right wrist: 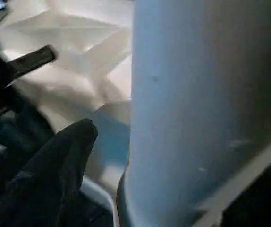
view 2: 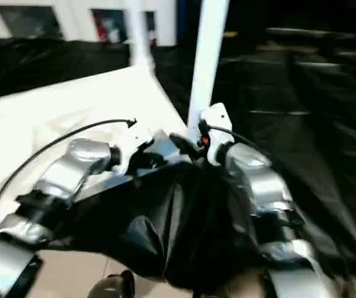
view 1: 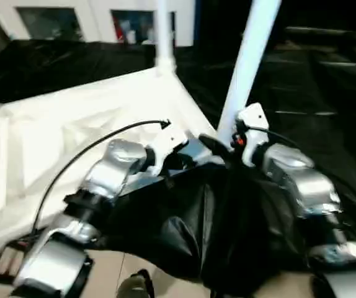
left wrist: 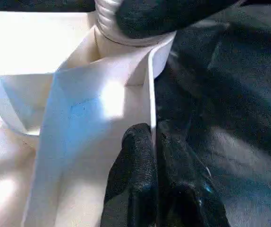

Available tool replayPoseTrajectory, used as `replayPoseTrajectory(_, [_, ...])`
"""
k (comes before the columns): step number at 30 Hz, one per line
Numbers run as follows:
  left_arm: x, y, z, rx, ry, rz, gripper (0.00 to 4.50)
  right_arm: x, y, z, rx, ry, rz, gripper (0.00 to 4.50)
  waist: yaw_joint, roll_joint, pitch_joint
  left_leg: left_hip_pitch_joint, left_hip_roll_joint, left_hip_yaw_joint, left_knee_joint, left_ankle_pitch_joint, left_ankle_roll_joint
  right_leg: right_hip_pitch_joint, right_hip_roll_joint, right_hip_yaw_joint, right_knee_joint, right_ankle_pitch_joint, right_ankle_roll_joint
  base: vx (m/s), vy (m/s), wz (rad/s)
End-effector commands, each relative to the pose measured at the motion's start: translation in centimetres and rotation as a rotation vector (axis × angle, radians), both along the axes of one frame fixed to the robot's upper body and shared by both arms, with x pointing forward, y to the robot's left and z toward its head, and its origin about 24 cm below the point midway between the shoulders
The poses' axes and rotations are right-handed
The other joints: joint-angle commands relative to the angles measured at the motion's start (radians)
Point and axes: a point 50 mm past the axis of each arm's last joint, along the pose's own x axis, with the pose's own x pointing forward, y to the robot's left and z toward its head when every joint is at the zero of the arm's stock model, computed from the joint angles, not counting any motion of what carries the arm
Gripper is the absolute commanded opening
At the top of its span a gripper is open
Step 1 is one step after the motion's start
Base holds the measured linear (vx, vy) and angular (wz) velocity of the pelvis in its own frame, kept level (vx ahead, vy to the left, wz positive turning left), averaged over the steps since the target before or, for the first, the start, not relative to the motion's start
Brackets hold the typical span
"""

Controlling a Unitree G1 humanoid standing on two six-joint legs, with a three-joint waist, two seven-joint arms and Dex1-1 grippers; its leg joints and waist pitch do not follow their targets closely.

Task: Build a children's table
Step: Insert table leg to table base

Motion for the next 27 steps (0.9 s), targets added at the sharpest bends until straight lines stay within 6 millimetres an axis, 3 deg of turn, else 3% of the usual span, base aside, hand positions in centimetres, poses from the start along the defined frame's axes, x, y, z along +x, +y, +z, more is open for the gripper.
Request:
replayPoseTrajectory(1, [-1.2, -1.3, 1.3, -0.05, -0.026, -0.207, 0.0, -1.8, -0.3, -0.6, -0.06, 0.074, 0.149, 4.05, -0.001, -0.01, -0.095, 0.022, 0.017, 0.001, -0.023, -0.066, 0.138, 0.076, -0.035, 0.036, -0.019, 0.153, -0.288, 0.0, 0.0, 0.0])
replayPoseTrajectory(3, [-1.2, -1.1, 1.3, -0.043, -0.028, -0.213, 0.0, -2.1, -0.5, -0.6, -0.071, 0.08, 0.169, 4.05, 0.006, -0.006, -0.092, 0.027, 0.025, 0.001, -0.025, -0.112, 0.141, 0.074, -0.04, 0.036, -0.027, 0.067, -0.278, 0.0, 0.0, 0.0])
replayPoseTrajectory(7, [-1.3, -0.5, 1.3, -0.029, -0.025, -0.246, 0.0, -2.8, -1.4, -0.4, -0.11, 0.097, 0.199, 4.05, 0.005, -0.004, -0.079, 0.033, 0.03, 0.0, -0.037, -0.247, 0.073, 0.065, -0.045, 0.038, -0.05, -0.184, -0.24, 0.0, 0.0, 0.0])
replayPoseTrajectory(10, [-1.3, -0.3, 1.4, -0.026, -0.023, -0.255, 0.0, -2.8, -1.7, -0.4, -0.117, 0.101, 0.201, 4.05, 0.0, -0.005, -0.076, 0.035, 0.032, -0.003, -0.045, -0.31, 0.027, 0.062, -0.047, 0.039, -0.059, -0.297, -0.206, 0.0, 0.0, 0.0])
replayPoseTrajectory(11, [-1.3, -0.3, 1.4, -0.026, -0.023, -0.255, 0.0, -2.8, -1.7, -0.4, -0.117, 0.102, 0.201, 3.78, -0.001, -0.006, -0.076, 0.035, 0.031, -0.003, -0.045, -0.318, 0.023, 0.062, -0.047, 0.039, -0.061, -0.309, -0.199, 0.0, 0.0, 0.0])
replayPoseTrajectory(15, [-1.3, -0.2, 1.3, -0.017, -0.019, -0.268, 0.0, -3.1, -1.7, -0.4, -0.132, 0.111, 0.214, 3.65, 0.001, -0.008, -0.08, 0.035, 0.029, -0.001, -0.041, -0.29, 0.027, 0.06, -0.047, 0.042, -0.06, -0.289, -0.19, 0.0, 0.0, 0.0])
replayPoseTrajectory(23, [-1.3, -0.2, 1.2, -0.014, -0.018, -0.268, 0.0, -3.3, -1.5, -1.0, -0.149, 0.118, 0.222, 2.84, 0.002, -0.005, -0.091, 0.03, 0.027, 0.001, -0.027, -0.187, 0.073, 0.067, -0.041, 0.038, -0.037, -0.104, -0.247, 0.0, 0.0, 0.0])
replayPoseTrajectory(27, [-1.1, -0.1, 1.1, -0.011, -0.013, -0.252, 0.0, -3.4, -1.4, -1.4, -0.139, 0.132, 0.211, 2.78, 0.003, -0.006, -0.089, 0.03, 0.026, 0.002, -0.027, -0.201, 0.076, 0.068, -0.043, 0.038, -0.039, -0.129, -0.249, 0.0, 0.0, 0.0])
